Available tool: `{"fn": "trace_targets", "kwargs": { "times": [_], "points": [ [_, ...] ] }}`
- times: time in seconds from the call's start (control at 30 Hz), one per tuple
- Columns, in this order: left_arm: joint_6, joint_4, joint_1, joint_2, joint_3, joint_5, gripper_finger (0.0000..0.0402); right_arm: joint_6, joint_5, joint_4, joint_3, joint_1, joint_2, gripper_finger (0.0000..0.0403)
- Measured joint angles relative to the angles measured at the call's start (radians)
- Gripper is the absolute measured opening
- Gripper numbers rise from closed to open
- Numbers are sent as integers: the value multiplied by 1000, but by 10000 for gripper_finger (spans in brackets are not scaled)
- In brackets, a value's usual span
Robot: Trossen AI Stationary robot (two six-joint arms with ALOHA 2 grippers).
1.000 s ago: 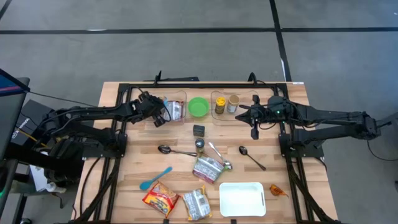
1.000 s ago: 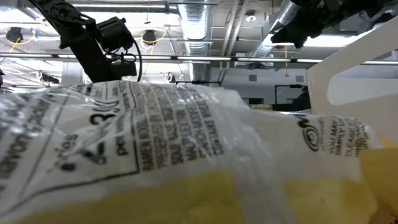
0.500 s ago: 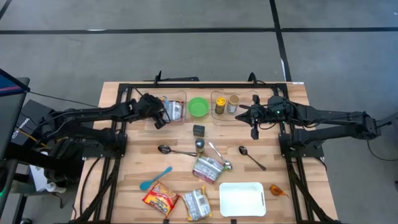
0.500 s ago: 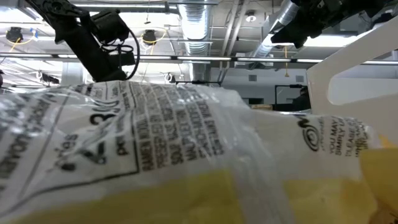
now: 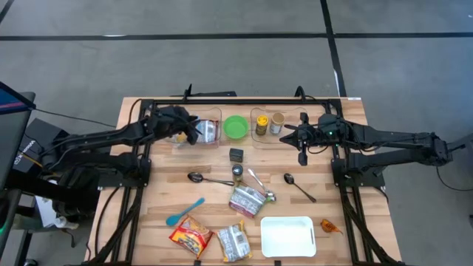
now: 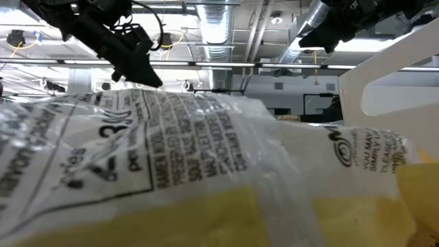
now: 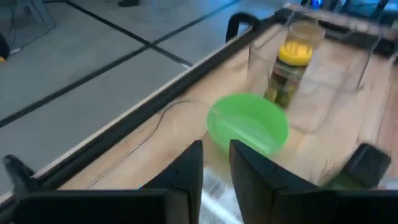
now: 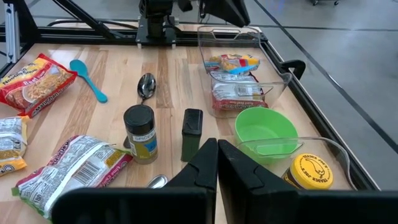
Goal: Pick & Place Food Item
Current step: Put the blue noodle pack in the left transparent bin
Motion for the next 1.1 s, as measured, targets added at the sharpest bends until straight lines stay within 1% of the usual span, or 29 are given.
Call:
{"fn": "trace_targets", "kwargs": {
  "times": [0.07, 0.17, 0.23, 0.47, 0.6, 0.87, 0.93, 1.1],
  "points": [
    [-7, 14, 0, 22, 0, -8, 49, 4, 0, 0, 0, 0, 0, 5],
    [-10, -1, 0, 72, 0, -52, 16, 7, 0, 0, 0, 0, 0, 5],
    [-13, -6, 0, 112, 0, -72, 5, 7, 0, 0, 0, 0, 0, 5],
    [-35, -13, 1, 254, 0, -105, 1, 3, 0, 0, 0, 0, 0, 5],
    [-38, -35, 1, 299, 0, -105, 1, 0, 0, 0, 0, 0, 0, 5],
    [-114, -172, 1, 311, 0, -105, 0, 0, 0, -1, 0, 0, 0, 5],
    [-116, -188, 1, 311, 0, -103, 0, 0, 0, -1, 0, 0, 0, 5],
    [-116, -189, 1, 311, 0, -58, 0, 0, 0, -1, 0, 0, 0, 5]
  ]
}}
